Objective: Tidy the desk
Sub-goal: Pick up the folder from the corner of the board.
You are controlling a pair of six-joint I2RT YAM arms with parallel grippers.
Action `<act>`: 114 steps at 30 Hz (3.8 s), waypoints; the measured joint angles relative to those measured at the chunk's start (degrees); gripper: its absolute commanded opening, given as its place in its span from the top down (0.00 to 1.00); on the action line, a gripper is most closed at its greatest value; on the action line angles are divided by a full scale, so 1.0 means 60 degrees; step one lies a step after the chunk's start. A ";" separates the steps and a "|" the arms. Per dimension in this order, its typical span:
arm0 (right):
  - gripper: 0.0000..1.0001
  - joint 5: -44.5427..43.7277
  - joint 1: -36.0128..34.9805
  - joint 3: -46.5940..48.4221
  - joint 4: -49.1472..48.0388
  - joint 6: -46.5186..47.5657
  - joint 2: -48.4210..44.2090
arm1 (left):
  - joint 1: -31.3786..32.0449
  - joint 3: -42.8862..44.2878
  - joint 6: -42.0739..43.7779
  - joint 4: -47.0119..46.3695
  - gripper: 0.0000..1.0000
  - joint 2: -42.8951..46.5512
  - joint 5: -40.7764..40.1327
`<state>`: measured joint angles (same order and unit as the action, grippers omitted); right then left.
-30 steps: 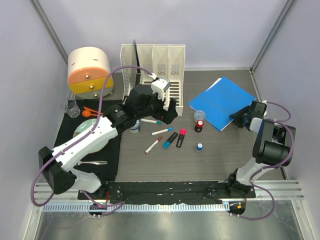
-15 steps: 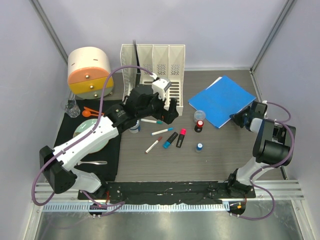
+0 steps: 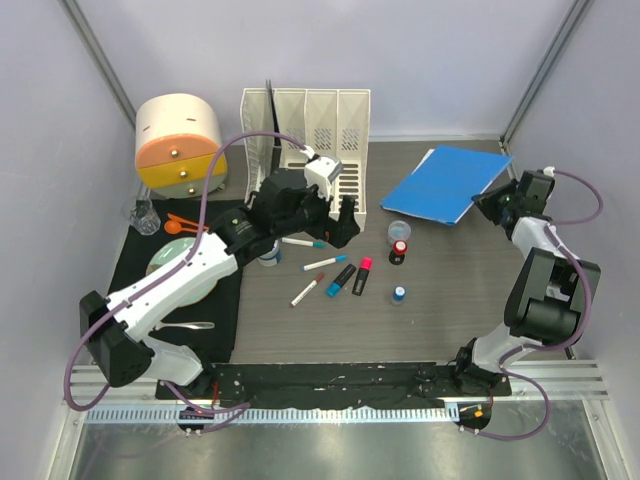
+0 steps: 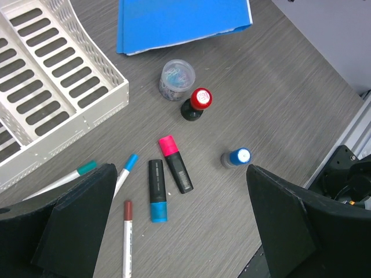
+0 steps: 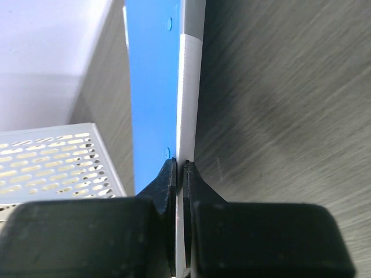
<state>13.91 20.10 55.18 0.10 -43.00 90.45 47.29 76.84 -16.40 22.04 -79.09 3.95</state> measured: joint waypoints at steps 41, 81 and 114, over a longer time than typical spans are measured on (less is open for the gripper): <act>0.68 -0.0084 -0.0962 -0.1515 0.0809 -0.0787 -0.1942 | 0.0000 -0.0120 -0.0189 -0.0273 0.00 -0.0452 0.0288; 0.45 0.1741 -0.1067 -0.4437 -0.6109 -0.2401 0.0903 | 0.0000 -0.0259 -0.0142 -0.0284 0.00 -0.0645 0.0280; 0.99 0.1268 -0.1060 -0.1690 -0.3523 -0.0703 -0.0732 | 0.0000 -0.0423 0.0022 -0.0273 0.00 -0.0197 -0.0331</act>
<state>21.52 13.74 45.04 -21.04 -47.22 86.06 47.29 74.30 -16.27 20.40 -80.27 1.96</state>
